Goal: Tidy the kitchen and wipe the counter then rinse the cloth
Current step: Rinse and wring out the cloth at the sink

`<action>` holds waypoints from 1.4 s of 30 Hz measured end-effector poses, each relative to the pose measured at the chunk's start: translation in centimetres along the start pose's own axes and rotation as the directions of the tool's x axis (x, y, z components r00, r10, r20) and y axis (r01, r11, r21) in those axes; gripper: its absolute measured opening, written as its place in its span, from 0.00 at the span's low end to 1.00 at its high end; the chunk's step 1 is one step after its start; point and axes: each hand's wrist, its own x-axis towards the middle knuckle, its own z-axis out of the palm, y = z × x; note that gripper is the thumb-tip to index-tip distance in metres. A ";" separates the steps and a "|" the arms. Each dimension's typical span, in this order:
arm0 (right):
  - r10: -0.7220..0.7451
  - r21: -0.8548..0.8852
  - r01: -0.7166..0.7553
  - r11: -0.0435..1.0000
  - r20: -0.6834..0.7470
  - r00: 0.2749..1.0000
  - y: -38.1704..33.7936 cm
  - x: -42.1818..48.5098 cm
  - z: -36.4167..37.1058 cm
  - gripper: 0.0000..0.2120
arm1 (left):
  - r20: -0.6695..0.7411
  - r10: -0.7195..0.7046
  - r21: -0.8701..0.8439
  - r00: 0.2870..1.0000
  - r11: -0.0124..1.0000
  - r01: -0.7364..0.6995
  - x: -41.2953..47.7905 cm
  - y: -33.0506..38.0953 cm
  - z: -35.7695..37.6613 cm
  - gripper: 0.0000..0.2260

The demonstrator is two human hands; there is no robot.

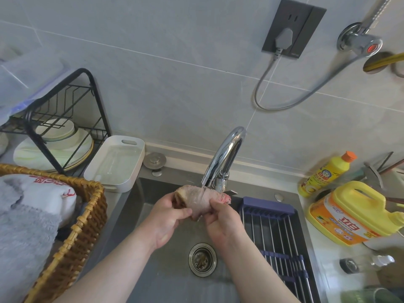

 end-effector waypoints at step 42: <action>-0.005 -0.116 0.020 0.993 0.135 0.991 -1.7 -0.4 -3.6 0.25 | -0.075 -0.164 -0.112 0.984 0.981 0.155 -0.3 -0.4 0.8 0.06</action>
